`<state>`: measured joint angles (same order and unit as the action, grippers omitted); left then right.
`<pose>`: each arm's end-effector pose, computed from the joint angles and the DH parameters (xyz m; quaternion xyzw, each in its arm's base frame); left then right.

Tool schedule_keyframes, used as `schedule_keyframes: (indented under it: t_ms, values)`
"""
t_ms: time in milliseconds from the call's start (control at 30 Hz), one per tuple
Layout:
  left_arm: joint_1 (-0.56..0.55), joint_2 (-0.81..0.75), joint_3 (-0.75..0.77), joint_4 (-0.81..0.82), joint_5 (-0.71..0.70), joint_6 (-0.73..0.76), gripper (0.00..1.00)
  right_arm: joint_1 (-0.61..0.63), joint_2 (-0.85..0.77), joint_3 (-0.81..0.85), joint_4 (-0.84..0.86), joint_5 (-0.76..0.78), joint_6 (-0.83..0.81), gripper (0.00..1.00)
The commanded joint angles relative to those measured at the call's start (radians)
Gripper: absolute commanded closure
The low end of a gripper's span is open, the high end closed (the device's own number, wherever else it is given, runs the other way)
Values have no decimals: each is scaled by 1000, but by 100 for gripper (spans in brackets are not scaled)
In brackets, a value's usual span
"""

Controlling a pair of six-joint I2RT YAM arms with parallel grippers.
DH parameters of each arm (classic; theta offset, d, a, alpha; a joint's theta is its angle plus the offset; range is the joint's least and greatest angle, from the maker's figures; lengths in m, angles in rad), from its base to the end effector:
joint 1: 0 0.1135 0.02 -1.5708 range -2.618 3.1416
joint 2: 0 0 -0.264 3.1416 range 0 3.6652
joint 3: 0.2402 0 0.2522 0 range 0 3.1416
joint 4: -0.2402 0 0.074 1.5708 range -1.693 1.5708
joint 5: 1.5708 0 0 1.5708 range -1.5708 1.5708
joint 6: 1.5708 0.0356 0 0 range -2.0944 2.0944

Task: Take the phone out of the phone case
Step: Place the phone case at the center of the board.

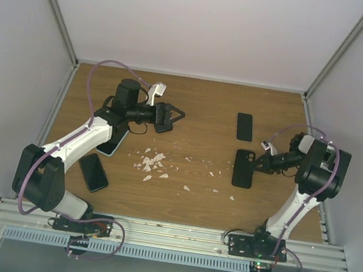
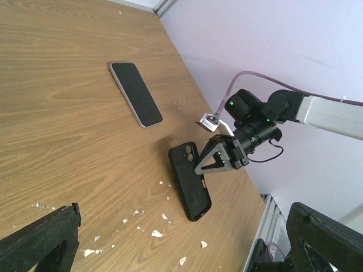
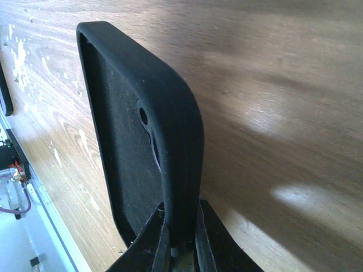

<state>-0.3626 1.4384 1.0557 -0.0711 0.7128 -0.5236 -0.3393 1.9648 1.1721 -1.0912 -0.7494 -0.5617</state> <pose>0.2961 -0.1372 0.2951 0.1204 0.8071 -0.4802 0.3218 0.2959 -0.0787 0.1297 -0.0453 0.9199 0.3886 0.0268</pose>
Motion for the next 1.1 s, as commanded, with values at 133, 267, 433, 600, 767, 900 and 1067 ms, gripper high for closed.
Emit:
schedule_keyframes:
  t_ms: [133, 267, 433, 600, 767, 900, 1067]
  values:
    - [8, 2, -9, 37, -13, 5, 1, -11, 34, 17, 57, -6, 39, 81]
    - [11, 3, -9, 35, -16, 5, 1, -11, 36, 17, 71, -3, 55, 74]
    - [12, -2, -10, 33, -16, 7, 1, -11, 31, 8, 66, -7, 53, 62]
    - [20, -8, -8, 25, -8, 15, 1, -13, -14, 3, 56, 2, 52, 46]
    - [61, -14, 2, 22, 52, 44, 1, -18, -87, 5, 59, 45, 49, 33]
    - [95, -30, 9, -3, 67, 89, 1, -17, -158, 33, 79, 73, 48, 18]
    - [146, -66, -5, -29, 45, 106, 1, -9, -217, 113, 88, 32, 62, 1]
